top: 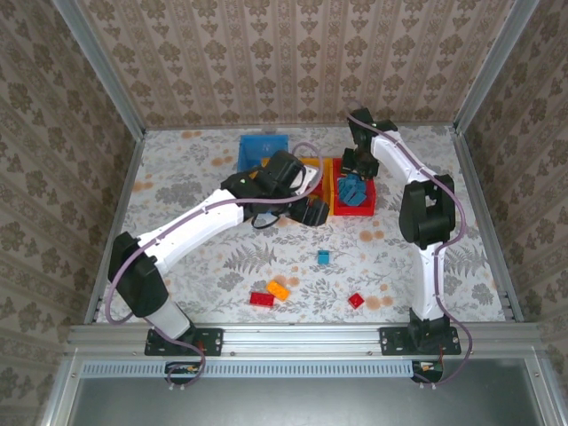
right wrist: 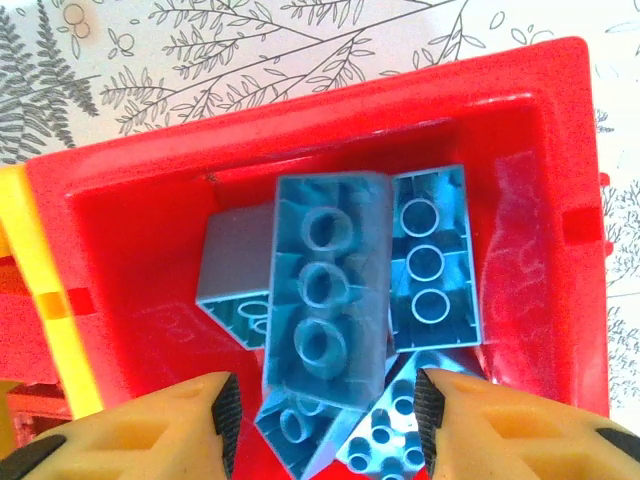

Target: Sort the legos into containers by color

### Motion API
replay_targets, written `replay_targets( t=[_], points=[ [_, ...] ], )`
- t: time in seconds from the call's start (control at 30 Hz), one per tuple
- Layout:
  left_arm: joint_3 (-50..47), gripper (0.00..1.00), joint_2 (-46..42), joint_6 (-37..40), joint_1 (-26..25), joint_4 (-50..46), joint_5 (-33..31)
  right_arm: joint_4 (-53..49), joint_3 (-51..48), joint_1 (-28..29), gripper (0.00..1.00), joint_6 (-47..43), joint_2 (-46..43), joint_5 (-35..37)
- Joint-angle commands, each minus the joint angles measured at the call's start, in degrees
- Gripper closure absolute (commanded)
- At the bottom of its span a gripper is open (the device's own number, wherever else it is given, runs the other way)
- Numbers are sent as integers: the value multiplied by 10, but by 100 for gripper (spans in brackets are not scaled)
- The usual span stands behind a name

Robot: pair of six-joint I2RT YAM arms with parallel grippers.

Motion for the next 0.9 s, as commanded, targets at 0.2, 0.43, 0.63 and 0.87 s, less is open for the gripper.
replay_targets(
  t=[0.2,0.43,0.63,0.87],
  points=[
    [-14,19,18,137,-76,-68,0,-19,-10,10,41,1,-120,-13],
    [32,17,92,198,-191,-109,3,14,-164,4,36,13,-325,-7],
    [112,15,200,132,-247,-152,-69,-3,-294,3,27,32,-512,-16],
    [197,12,311,28,-275,-198,-109,-33,-385,-3,25,16,-657,12]
  ],
)
